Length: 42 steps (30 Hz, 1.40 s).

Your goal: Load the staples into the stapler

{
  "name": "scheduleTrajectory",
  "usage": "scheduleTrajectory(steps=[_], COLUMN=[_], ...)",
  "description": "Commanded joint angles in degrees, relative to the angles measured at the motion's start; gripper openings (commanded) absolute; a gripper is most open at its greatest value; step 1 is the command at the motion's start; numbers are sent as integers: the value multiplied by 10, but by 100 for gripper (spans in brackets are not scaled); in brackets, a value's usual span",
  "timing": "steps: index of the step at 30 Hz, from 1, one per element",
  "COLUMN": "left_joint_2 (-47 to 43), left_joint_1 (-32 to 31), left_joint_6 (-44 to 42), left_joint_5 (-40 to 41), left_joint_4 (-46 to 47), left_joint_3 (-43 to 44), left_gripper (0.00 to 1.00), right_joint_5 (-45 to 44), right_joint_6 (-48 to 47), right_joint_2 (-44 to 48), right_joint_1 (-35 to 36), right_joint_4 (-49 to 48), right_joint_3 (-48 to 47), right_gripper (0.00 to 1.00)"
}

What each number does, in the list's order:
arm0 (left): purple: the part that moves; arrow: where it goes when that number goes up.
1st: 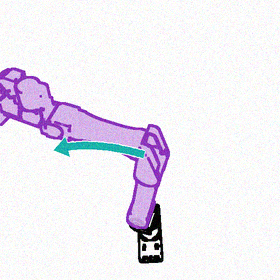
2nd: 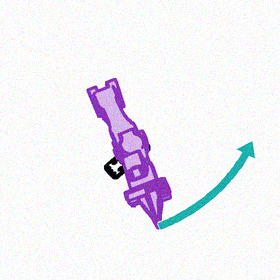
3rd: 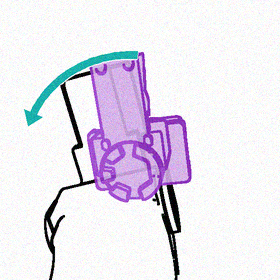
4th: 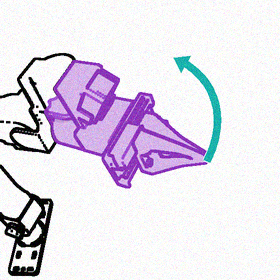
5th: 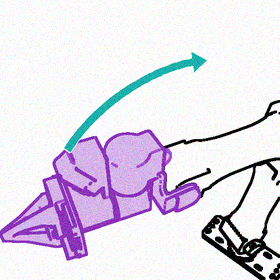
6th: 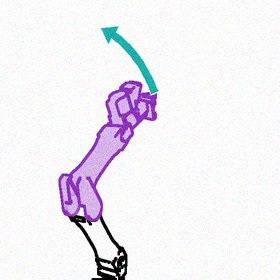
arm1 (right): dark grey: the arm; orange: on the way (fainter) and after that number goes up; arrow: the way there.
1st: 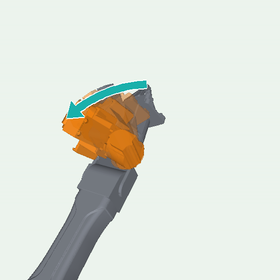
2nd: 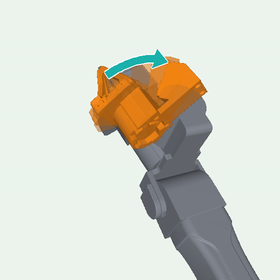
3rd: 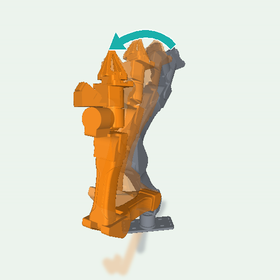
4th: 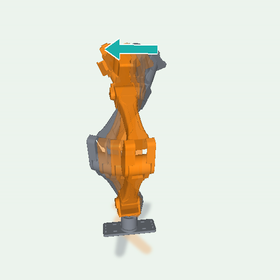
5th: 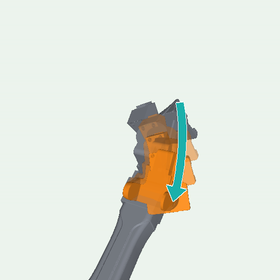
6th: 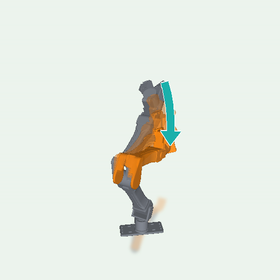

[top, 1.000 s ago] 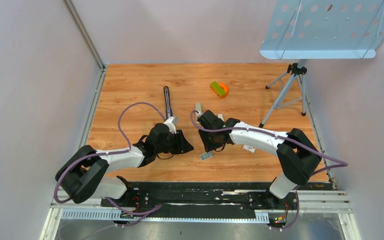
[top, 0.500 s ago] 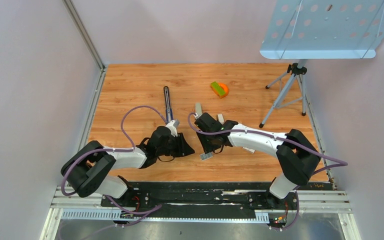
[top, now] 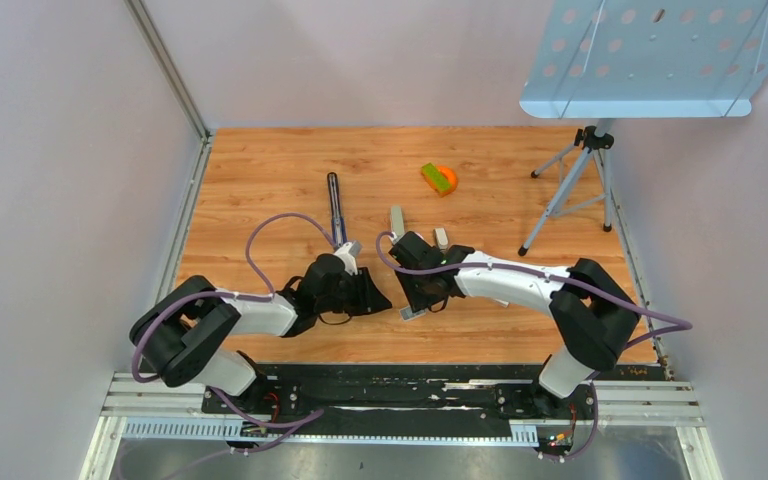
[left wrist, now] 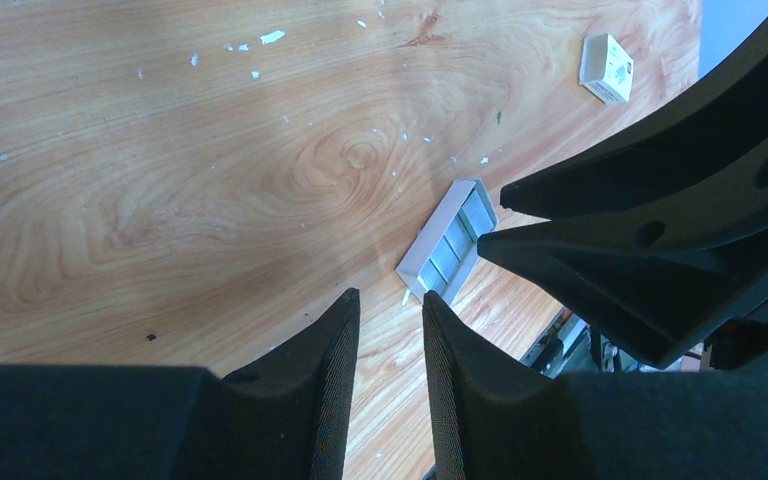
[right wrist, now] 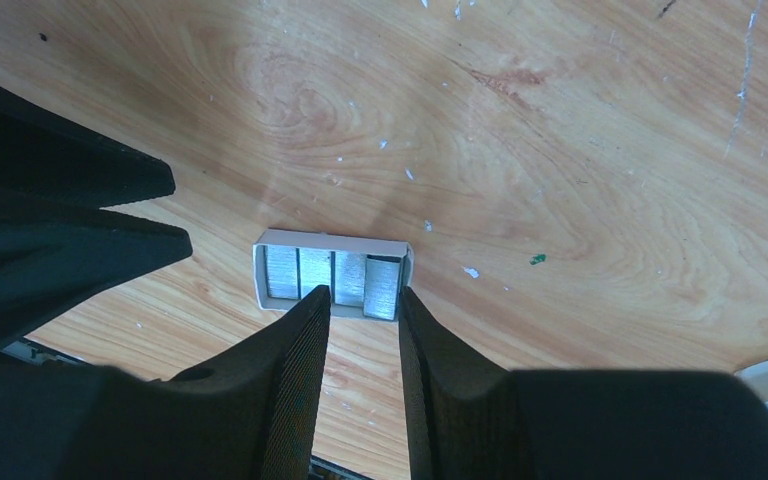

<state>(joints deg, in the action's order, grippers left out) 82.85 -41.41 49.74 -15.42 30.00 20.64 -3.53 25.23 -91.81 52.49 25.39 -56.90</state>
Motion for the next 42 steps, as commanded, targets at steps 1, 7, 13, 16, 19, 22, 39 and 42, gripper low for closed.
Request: scheduleTrajectory(steps=[1, 7, 13, 16, 19, 22, 39, 42], left_joint_2=[11, 16, 22, 24, 24, 26, 37, 40], left_joint_1=[-8, -12, -12, -12, -12, -12, -16, -17], left_joint_6=[5, 6, 6, 6, 5, 5, 12, 14], left_joint_5=[-2, -1, -2, -4, -3, -4, -8, -8], left_joint_4=[26, 28, 31, 31, 31, 32, 45, 48], left_joint_3=[-7, -4, -3, -3, -2, -1, 1, 0], left_gripper=[32, 32, 31, 31, 31, 31, 31, 31], right_joint_5=[-18, -17, -14, -12, -12, -11, -12, -14], right_joint_6=[8, 7, 5, 5, 5, 4, 3, 2], right_joint_2=[-11, -16, -22, -26, -28, -30, -24, -31], right_joint_1=[9, 9, 9, 9, 9, 9, 14, 14], right_joint_4=[5, 3, 0, 0, -1, -1, 5, 5], right_joint_3=[6, 5, 2, 1, -1, -3, -16, -16], right_gripper=[35, 35, 35, 34, 34, 34, 33, 33])
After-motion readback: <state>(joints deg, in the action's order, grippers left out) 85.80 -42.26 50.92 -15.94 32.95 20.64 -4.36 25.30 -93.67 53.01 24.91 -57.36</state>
